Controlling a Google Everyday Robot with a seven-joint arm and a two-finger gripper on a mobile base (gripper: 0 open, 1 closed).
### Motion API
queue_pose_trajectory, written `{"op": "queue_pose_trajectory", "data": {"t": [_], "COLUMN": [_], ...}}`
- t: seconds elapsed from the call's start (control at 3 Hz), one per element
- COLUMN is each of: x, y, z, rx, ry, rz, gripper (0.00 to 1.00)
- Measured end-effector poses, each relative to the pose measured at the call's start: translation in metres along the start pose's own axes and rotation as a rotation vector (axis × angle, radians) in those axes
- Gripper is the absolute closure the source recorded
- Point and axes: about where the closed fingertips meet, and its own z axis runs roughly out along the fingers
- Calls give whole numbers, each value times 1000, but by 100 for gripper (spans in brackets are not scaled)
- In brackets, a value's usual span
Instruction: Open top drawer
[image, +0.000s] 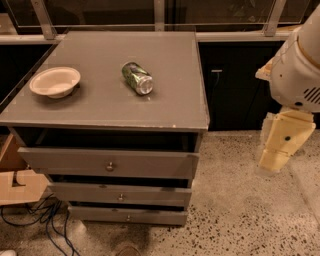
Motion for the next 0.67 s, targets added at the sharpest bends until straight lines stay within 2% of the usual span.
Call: {"op": "queue_pose_trajectory", "data": {"t": [0.33, 0.67], "x": [-5, -26], "y": [23, 68], "z": [15, 77], "rx": [-36, -124], "ry": [4, 16], "rz": [-26, -103], "gripper": [0, 0]}}
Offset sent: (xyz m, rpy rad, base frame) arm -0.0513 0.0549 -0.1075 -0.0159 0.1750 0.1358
